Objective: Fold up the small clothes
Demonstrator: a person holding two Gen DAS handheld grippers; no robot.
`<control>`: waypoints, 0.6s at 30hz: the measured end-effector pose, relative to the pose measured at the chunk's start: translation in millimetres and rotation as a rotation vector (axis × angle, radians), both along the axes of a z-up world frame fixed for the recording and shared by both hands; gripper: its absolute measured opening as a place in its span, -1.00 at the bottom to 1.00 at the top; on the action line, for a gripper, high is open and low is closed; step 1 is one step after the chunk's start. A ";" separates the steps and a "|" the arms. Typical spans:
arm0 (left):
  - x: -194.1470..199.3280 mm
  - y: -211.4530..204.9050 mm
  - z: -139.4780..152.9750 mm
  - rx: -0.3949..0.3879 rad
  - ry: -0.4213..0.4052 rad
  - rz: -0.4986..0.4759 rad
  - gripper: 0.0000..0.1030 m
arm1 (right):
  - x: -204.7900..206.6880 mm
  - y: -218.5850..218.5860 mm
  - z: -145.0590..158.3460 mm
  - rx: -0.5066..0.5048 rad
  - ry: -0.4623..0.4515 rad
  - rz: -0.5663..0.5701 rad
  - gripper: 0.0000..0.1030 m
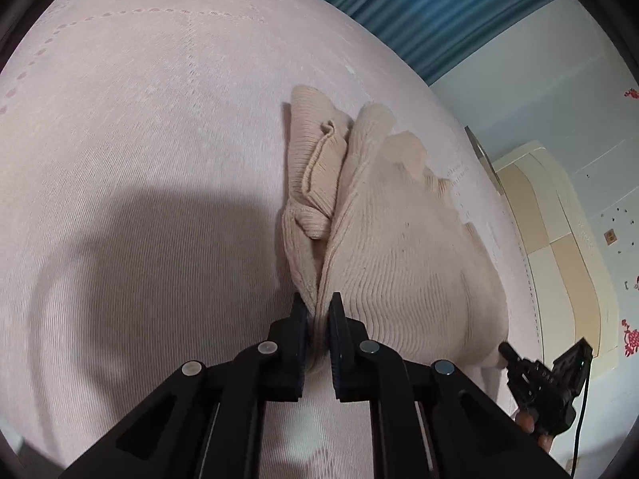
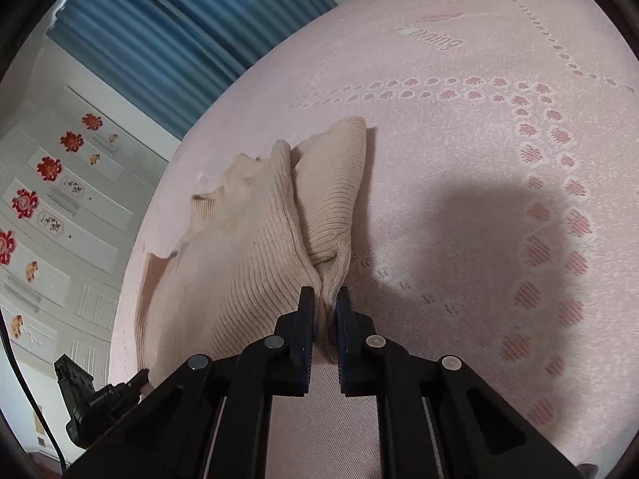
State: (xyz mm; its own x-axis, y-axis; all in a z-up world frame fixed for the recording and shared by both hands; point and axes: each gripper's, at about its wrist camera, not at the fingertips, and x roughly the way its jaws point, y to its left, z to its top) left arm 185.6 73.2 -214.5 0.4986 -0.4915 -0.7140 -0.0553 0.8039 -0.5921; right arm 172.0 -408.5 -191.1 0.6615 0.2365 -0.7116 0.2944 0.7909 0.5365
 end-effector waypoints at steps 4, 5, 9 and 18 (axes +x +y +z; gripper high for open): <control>-13.4 -6.1 3.6 0.047 0.009 -0.003 -0.76 | -11.5 -6.0 -0.3 -0.016 0.022 0.032 -0.78; -11.9 -6.9 4.4 0.068 0.014 0.003 -0.65 | -10.8 -5.5 -1.4 -0.036 0.042 0.041 -0.76; 1.9 -15.9 14.1 0.213 0.002 -0.017 -0.58 | -6.5 -2.5 5.3 -0.117 0.069 0.068 -0.56; 42.7 -27.8 64.8 0.368 -0.172 0.015 -0.01 | 48.1 37.7 56.8 -0.384 -0.040 0.122 -0.45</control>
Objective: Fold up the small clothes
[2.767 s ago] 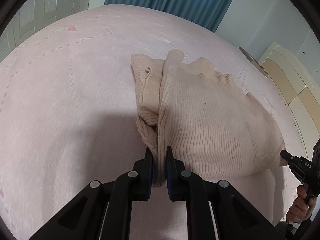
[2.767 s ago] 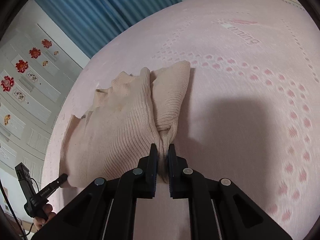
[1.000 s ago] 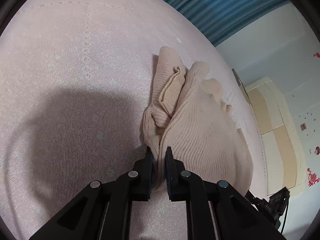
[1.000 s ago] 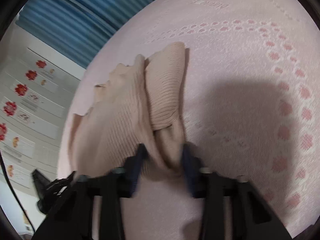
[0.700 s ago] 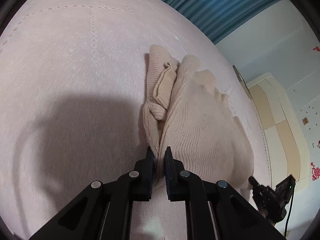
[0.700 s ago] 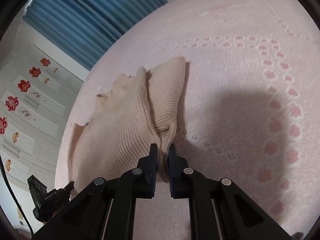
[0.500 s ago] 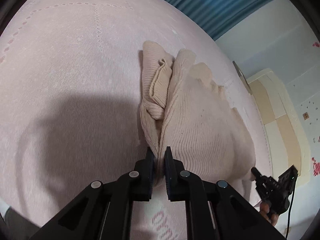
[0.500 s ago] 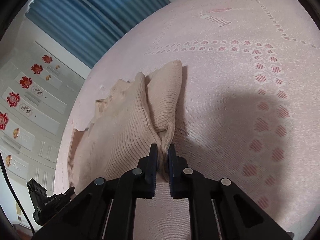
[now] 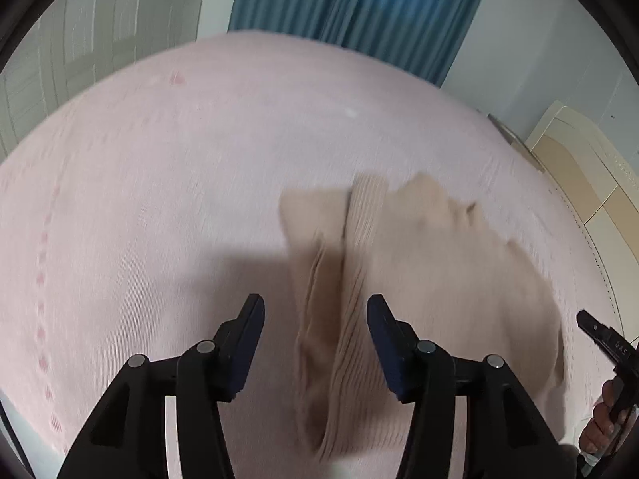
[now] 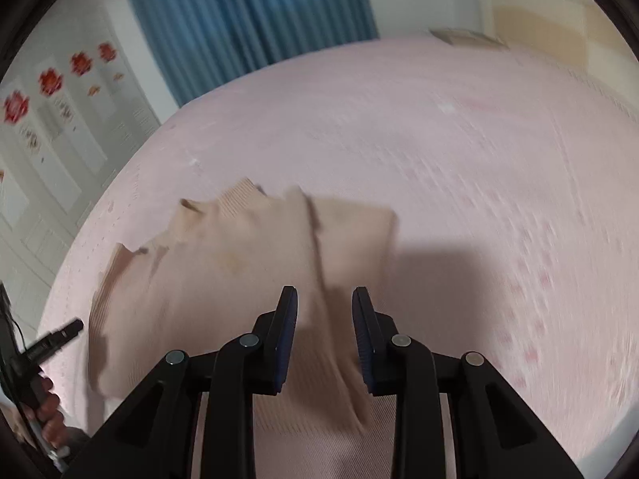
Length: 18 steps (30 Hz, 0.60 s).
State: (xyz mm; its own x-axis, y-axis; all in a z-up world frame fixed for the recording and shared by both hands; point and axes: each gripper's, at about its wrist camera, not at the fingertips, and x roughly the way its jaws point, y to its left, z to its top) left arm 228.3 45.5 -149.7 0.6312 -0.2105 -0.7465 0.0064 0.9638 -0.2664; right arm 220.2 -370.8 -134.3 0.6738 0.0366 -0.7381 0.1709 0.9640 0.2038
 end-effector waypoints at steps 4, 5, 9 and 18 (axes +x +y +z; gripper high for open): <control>33.0 -16.5 25.4 0.060 -0.089 -0.040 -0.01 | 41.8 14.9 16.0 -0.003 -0.029 0.039 -0.45; 42.4 -20.5 30.1 0.064 -0.103 -0.054 0.00 | 52.8 16.3 20.9 0.004 -0.039 0.044 -0.45; 74.7 -34.6 38.4 0.081 -0.140 -0.075 0.00 | 92.0 15.8 37.0 0.022 -0.082 0.031 -0.40; 81.0 -35.7 -5.1 -0.022 -0.019 -0.146 -0.01 | 116.8 -3.8 -26.5 0.070 0.056 0.016 -0.32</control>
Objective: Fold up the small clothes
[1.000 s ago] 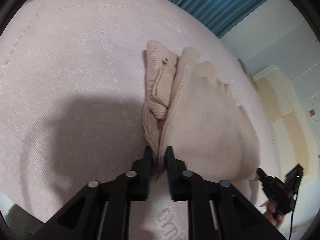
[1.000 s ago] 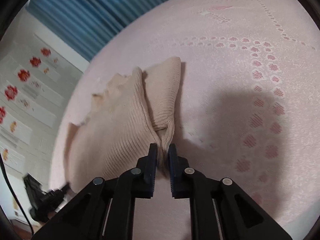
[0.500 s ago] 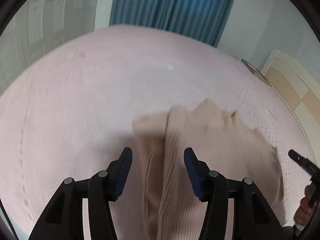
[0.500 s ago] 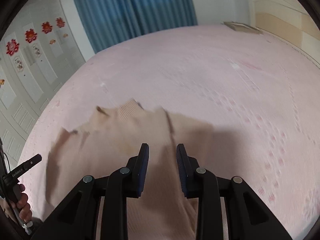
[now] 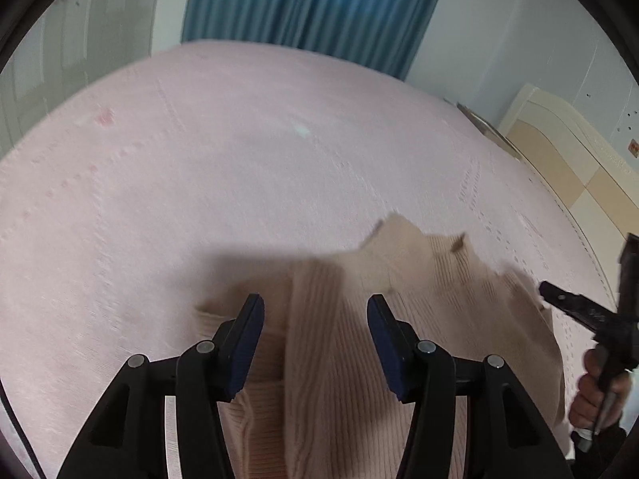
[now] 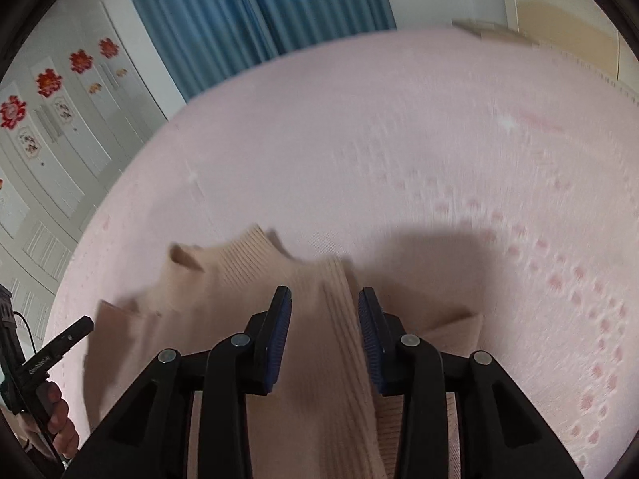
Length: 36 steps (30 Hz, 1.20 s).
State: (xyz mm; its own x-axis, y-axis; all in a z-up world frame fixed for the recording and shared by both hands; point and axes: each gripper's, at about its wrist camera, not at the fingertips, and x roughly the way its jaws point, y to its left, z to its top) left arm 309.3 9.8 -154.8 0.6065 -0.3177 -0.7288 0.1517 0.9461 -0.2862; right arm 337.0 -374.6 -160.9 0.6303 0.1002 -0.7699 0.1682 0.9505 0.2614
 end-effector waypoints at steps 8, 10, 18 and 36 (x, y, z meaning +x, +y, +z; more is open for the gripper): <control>13.1 -8.0 -18.4 0.012 0.076 0.042 -0.46 | 15.7 3.3 -28.0 0.020 0.073 -0.015 -0.35; 13.4 -10.1 -18.6 0.049 0.072 0.063 -0.65 | 16.1 7.9 -34.3 -0.018 0.093 -0.018 -0.58; 12.6 -4.9 -10.8 0.053 0.006 0.054 -0.87 | 2.3 6.9 -20.4 -0.043 0.005 -0.034 -0.90; 24.7 -8.5 -20.8 0.110 0.067 0.120 -0.65 | 4.1 -3.8 -25.6 -0.111 0.045 -0.110 -0.50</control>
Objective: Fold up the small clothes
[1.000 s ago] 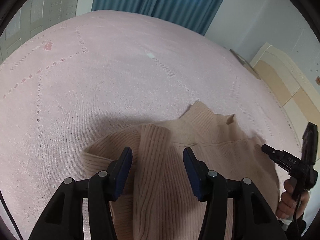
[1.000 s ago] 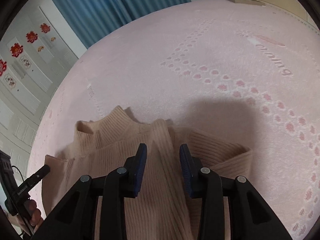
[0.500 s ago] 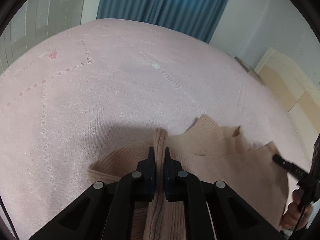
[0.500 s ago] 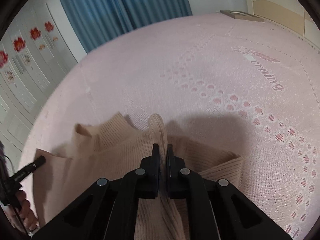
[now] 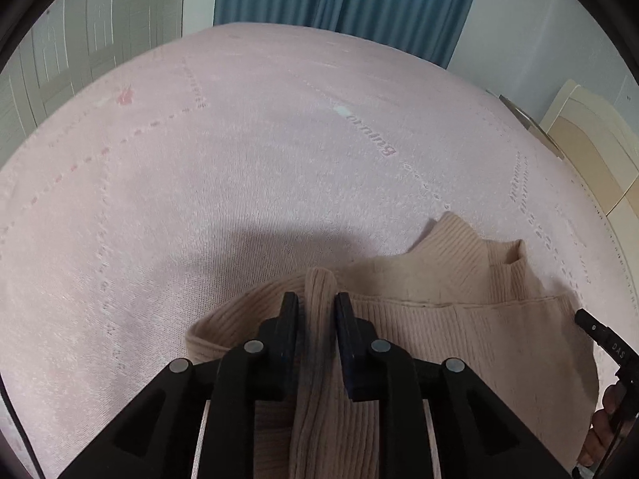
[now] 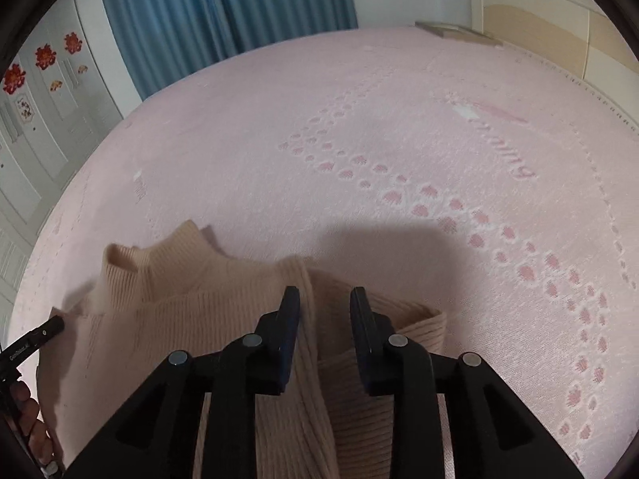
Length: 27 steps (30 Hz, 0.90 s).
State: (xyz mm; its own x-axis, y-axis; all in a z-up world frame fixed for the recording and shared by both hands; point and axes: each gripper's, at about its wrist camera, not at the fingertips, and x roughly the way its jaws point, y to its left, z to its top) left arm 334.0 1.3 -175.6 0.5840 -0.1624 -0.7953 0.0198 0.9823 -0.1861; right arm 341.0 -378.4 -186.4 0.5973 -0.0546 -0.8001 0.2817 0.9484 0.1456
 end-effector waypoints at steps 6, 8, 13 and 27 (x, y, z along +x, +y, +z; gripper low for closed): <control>-0.5 4.1 2.4 -0.028 -0.020 0.005 -0.65 | 6.1 -2.3 -13.4 -0.001 0.055 -0.014 -0.50; 3.1 4.1 -4.8 0.001 0.013 0.018 -0.64 | 6.6 -2.5 -14.5 -0.001 0.055 -0.014 -0.50; 7.1 3.0 -13.4 0.040 0.044 0.027 -0.44 | 4.9 0.6 -14.4 -0.021 0.057 -0.013 -0.50; 2.4 -1.5 -13.6 0.065 0.033 0.026 -0.35 | 4.7 -2.2 -12.9 -0.011 0.059 -0.011 -0.41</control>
State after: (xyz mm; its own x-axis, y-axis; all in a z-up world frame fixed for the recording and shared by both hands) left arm 336.3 -0.3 -189.2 0.5608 -0.0953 -0.8224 -0.0109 0.9924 -0.1224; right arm 345.8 -380.5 -199.3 0.5488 -0.0694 -0.8331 0.2996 0.9467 0.1185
